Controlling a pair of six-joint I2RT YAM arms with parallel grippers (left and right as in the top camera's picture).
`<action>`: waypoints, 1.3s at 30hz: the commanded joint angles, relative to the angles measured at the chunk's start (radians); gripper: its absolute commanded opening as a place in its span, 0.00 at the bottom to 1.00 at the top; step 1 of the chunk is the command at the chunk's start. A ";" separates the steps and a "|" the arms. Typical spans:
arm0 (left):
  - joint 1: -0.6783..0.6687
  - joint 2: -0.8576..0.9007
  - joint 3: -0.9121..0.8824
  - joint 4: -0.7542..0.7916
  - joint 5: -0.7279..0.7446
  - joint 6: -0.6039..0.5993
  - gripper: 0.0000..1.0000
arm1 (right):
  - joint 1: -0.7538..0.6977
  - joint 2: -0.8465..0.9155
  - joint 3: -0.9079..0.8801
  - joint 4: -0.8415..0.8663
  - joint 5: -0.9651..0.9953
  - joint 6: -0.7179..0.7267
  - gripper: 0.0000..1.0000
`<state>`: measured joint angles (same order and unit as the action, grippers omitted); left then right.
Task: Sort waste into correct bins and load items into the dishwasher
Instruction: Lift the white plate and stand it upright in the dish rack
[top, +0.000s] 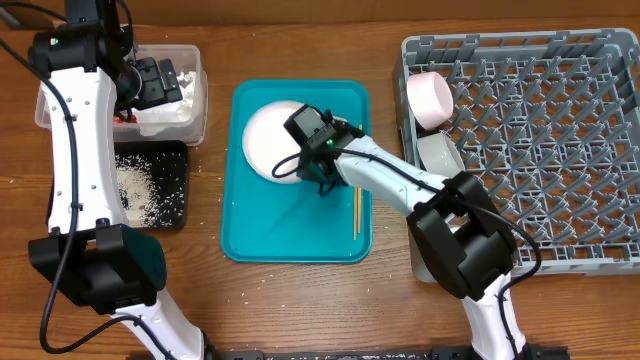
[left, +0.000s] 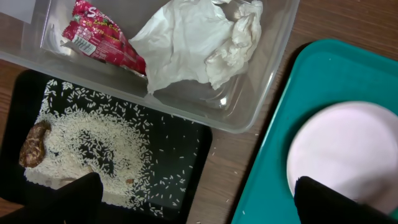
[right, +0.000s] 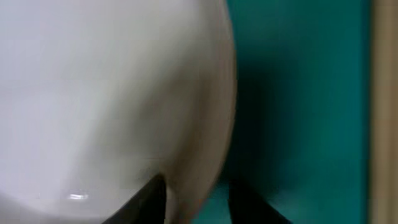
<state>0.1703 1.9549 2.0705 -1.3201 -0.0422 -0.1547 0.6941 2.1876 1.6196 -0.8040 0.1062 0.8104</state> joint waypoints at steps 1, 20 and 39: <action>0.000 -0.019 0.020 0.000 -0.010 0.001 1.00 | -0.005 0.040 0.057 -0.114 -0.008 0.003 0.30; -0.001 -0.019 0.020 0.001 -0.010 0.001 1.00 | -0.098 -0.164 0.107 -0.250 0.026 -0.219 0.04; 0.000 -0.019 0.020 0.000 -0.010 0.001 1.00 | -0.430 -0.546 0.135 -0.377 0.939 -0.585 0.04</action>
<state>0.1703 1.9549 2.0705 -1.3201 -0.0422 -0.1551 0.3077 1.5986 1.7798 -1.1812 0.9440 0.3187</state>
